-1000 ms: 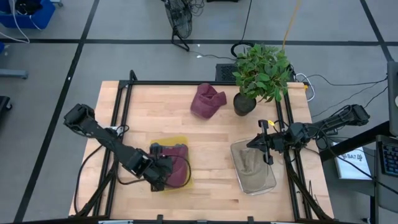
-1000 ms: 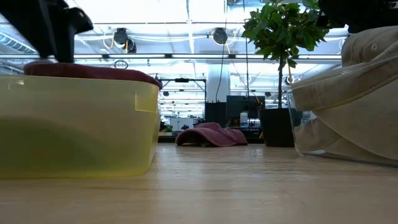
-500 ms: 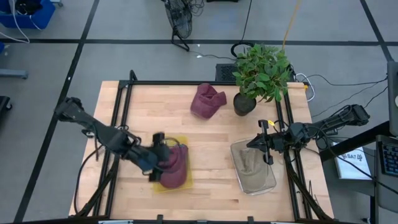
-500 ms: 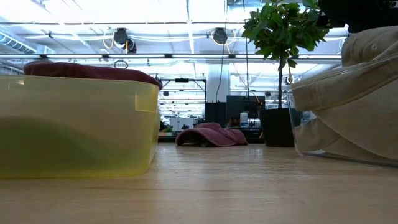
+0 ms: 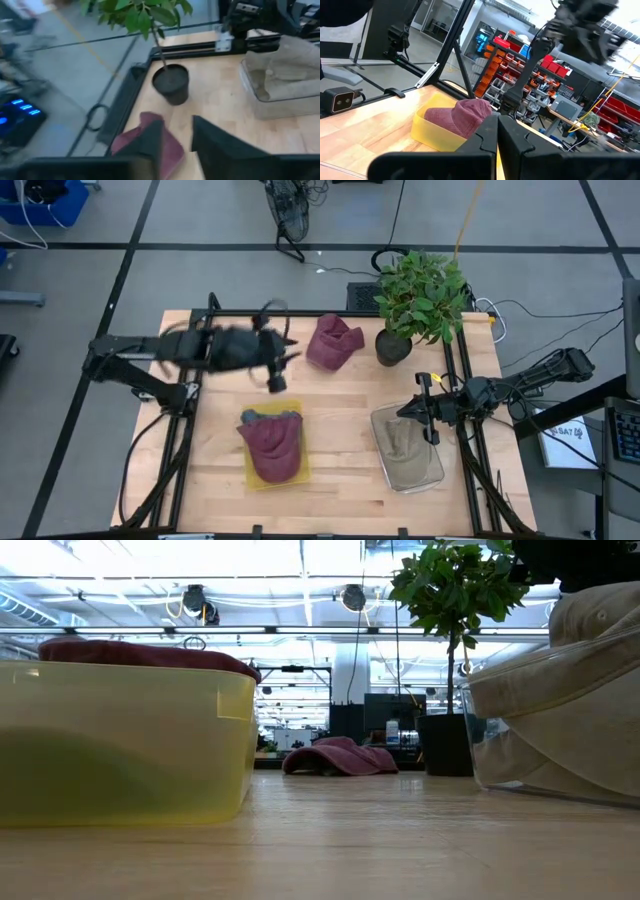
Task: Pick & Place hat
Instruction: Put the red cap into the yellow bin
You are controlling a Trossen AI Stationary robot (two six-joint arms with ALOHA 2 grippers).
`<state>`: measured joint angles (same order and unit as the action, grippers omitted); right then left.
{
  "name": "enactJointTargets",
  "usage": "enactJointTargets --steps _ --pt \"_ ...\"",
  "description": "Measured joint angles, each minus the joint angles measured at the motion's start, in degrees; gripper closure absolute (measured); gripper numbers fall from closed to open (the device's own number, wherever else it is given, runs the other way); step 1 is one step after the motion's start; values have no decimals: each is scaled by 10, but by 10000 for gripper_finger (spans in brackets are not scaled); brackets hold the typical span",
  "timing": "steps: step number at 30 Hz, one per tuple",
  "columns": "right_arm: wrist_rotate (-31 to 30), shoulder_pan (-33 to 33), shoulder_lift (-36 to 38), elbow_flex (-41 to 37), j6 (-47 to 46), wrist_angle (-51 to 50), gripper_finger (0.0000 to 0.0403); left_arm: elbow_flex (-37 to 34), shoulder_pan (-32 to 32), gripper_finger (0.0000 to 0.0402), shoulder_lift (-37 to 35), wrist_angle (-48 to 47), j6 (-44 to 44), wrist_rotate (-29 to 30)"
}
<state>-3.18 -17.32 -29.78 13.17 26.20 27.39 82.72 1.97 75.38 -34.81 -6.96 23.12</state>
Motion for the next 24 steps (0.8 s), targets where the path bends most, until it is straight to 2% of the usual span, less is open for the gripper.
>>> enactJointTargets --steps 3,4,8,14,19,24 --pt "0 0 0 0 2 0 403 0 -78 375 10 21 -35 -112" --pt "0 0 0 0 2 0 403 0 -101 387 16 26 -39 -138" --pt "0 0 0 0 4 0 403 0 -176 389 51 40 -31 -207" --pt "0 0 0 0 18 -8 403 4 -236 396 127 110 -13 -324" --pt "0 0 0 0 19 -7 403 56 -257 397 221 117 -11 -326" --pt "0 0 0 0 19 -7 403 174 -273 398 335 49 -19 -328"
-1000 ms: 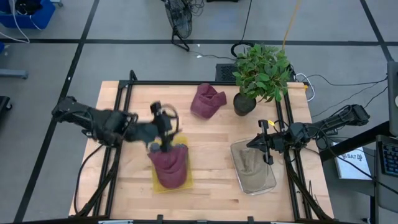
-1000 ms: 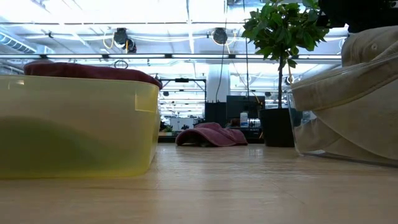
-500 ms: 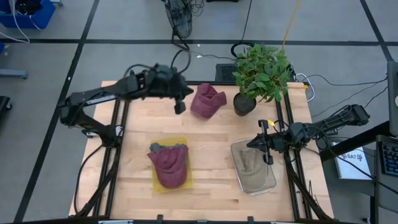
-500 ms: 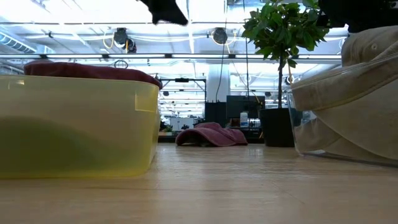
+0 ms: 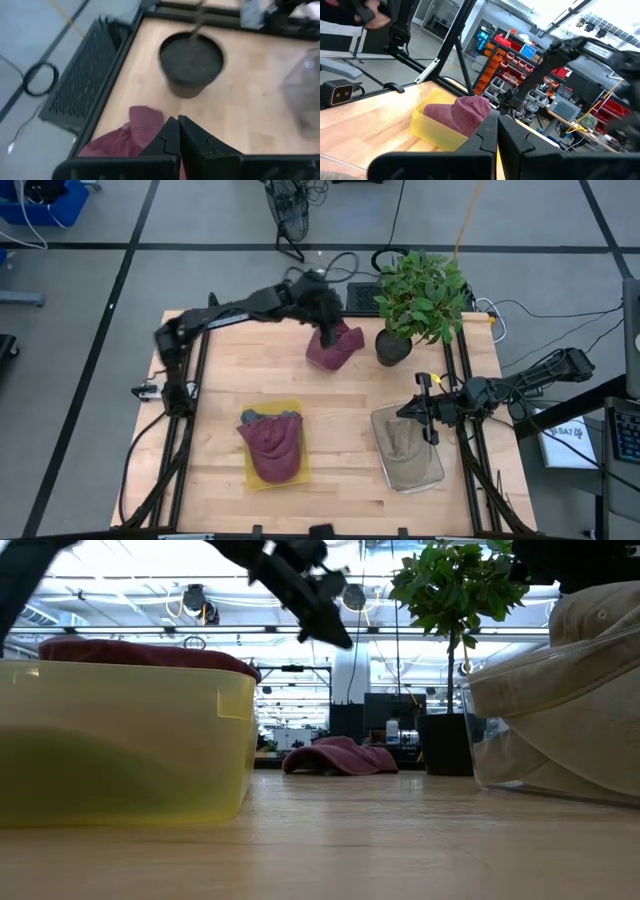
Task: Pick & Place hat
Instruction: Put the red cap into the yellow bin
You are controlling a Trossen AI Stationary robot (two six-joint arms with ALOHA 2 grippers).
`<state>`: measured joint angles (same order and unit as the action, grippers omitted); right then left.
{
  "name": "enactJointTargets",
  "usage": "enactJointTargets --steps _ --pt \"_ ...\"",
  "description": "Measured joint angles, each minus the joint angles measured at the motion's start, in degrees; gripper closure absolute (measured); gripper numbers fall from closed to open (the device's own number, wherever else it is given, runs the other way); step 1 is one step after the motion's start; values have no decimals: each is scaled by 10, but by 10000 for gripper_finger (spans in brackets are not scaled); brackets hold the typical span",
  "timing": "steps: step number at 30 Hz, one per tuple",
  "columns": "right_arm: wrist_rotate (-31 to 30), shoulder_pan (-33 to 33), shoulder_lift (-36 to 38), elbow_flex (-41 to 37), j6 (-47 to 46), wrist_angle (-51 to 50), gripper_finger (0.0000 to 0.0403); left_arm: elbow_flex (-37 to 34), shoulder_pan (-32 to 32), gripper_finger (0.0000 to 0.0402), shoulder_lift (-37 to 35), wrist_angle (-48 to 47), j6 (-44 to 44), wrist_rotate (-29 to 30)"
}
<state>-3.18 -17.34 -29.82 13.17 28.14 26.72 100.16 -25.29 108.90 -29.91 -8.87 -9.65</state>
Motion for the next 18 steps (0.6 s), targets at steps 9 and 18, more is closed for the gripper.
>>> enactJointTargets --steps 9,18 --pt "0 0 0 0 0 -3 403 268 -35 389 178 -223 -86 32" --pt "0 0 0 0 29 -14 403 280 -9 296 202 -300 -196 118"
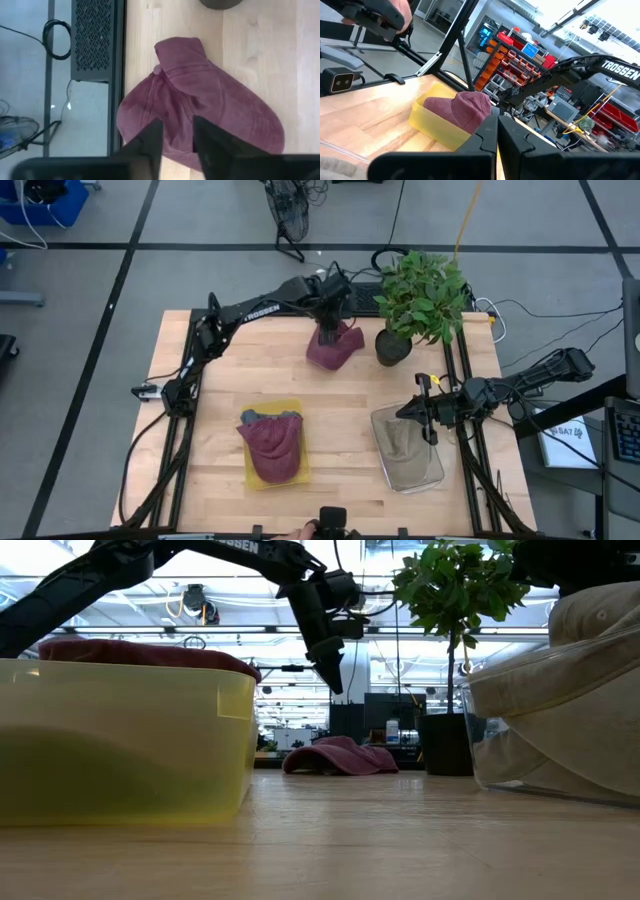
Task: Pick & Place hat
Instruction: Put the red cap into the yellow bin
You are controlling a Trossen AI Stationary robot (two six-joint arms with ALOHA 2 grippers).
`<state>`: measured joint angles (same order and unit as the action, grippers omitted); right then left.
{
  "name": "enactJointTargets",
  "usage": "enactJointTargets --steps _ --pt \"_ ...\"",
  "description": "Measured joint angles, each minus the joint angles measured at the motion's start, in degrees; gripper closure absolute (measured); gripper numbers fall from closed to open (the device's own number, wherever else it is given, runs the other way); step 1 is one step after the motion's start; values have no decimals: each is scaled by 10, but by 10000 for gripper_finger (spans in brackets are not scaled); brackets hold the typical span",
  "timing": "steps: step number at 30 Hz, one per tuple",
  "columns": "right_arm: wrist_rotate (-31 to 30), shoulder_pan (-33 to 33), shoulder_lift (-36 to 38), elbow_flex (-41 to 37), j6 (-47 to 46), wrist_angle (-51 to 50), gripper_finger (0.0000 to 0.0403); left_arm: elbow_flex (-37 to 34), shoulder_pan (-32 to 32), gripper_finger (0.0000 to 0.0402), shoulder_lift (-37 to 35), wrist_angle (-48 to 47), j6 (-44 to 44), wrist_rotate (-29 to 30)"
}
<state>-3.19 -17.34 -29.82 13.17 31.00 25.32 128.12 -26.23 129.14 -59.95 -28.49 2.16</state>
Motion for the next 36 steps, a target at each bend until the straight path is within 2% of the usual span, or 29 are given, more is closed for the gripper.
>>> enactJointTargets --steps 5,9,12,14,18,26,36 --pt "0 0 0 0 1 2 403 -2 6 202 0 1 19 0" --pt "0 0 0 0 -1 2 403 -2 5 133 0 -3 47 -53" --pt "0 0 0 0 -1 2 403 -2 8 99 0 -14 55 -88" --pt "0 0 0 0 -1 2 403 -2 15 86 1 -13 52 -81" --pt "0 0 0 0 -1 2 403 -2 21 83 17 1 58 -60" --pt "-1 0 0 0 0 2 403 -3 5 103 67 -5 91 -44" --pt "-1 0 0 0 1 2 403 -3 -2 105 103 -46 101 -51"
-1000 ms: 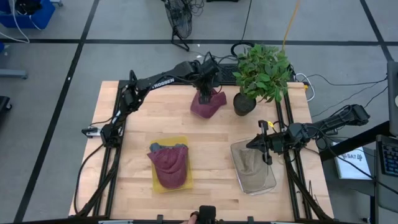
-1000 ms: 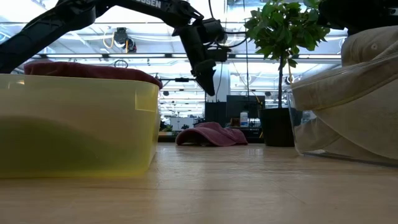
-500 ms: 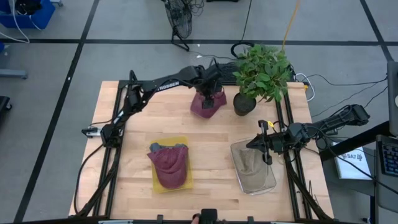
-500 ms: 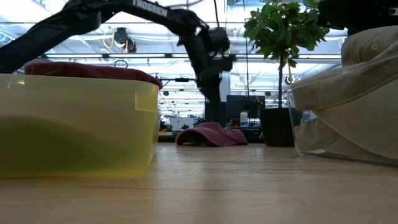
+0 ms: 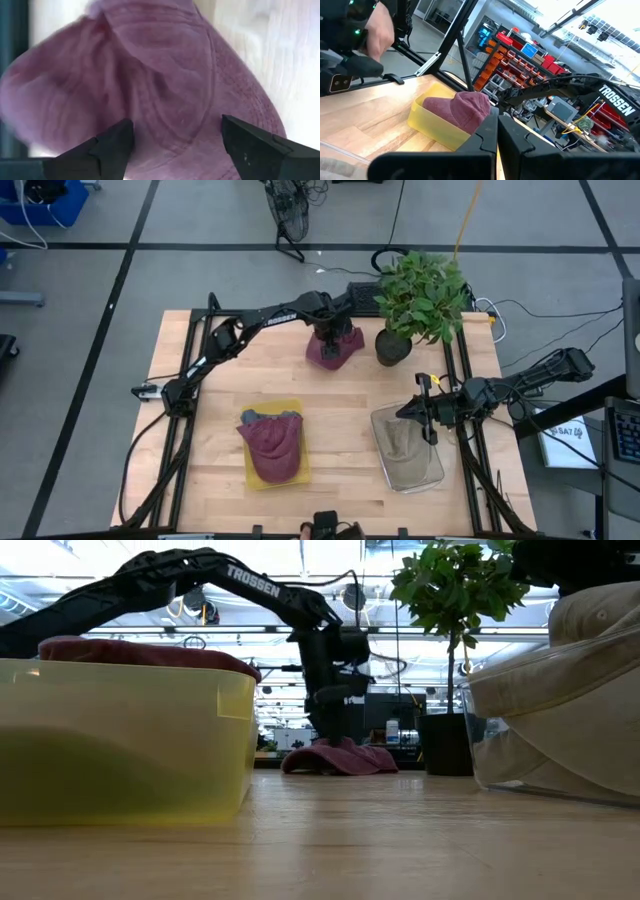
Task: Pick & Place hat
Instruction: Put the red cap into the yellow bin
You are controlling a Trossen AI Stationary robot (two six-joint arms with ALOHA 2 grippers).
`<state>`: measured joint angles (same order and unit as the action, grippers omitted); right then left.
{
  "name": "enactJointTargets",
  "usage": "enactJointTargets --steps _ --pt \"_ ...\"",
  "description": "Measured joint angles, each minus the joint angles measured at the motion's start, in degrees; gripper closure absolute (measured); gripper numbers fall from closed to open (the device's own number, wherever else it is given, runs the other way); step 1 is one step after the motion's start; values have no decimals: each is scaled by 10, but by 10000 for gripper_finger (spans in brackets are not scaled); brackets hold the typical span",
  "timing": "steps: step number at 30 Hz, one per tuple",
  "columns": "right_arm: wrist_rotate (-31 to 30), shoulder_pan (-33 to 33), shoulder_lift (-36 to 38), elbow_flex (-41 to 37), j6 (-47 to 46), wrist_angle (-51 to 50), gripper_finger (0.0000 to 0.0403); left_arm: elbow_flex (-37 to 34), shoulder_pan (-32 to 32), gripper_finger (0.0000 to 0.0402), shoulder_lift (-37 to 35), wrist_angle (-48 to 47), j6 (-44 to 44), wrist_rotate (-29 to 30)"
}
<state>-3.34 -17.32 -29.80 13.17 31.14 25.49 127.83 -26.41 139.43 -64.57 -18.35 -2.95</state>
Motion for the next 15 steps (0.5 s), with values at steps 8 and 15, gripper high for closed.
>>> enactJointTargets --steps 8,15 --pt "1 0 0 0 0 0 403 1 2 121 9 9 -11 -1" --pt "1 0 0 0 0 0 403 3 1 326 3 17 -26 16"
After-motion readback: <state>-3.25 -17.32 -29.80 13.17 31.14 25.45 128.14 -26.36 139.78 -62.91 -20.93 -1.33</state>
